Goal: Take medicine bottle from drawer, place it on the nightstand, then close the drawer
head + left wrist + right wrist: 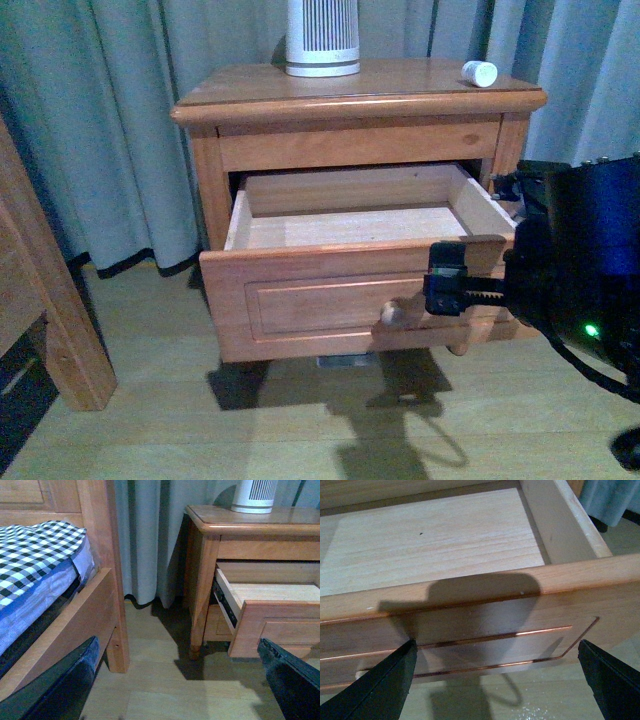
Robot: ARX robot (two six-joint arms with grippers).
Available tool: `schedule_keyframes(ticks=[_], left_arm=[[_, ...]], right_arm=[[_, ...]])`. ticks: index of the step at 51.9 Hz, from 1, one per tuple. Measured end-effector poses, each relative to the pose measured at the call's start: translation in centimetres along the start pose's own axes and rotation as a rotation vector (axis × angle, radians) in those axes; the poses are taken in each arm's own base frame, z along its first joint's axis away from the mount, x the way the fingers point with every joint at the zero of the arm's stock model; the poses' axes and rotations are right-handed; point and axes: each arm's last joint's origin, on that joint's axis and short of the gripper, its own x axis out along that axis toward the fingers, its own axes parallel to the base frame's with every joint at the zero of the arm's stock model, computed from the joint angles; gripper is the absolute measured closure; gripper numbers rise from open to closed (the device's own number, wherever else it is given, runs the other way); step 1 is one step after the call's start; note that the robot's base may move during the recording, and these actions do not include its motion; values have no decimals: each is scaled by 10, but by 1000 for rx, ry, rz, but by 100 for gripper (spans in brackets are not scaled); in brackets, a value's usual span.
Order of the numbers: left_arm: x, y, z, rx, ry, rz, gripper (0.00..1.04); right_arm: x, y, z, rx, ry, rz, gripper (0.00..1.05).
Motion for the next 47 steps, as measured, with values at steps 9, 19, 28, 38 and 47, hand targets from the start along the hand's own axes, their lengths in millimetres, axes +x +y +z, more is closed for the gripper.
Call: schedule_keyframes(ticks=[9, 19, 28, 38, 47], left_arm=[[0, 0, 0, 0, 0, 0, 7], [0, 0, 0, 0, 0, 0, 7], [0, 0, 0, 0, 0, 0, 7], [0, 0, 0, 0, 0, 0, 7], [0, 0, 0, 0, 0, 0, 7]], right_arm=[[37, 8, 14, -7, -19, 1, 7], [93, 17, 35, -32, -56, -5, 7], [137, 25, 51, -52, -88, -10, 7], [170, 30, 66, -61, -100, -28, 7], [181, 29, 70, -101, -85, -24, 7]])
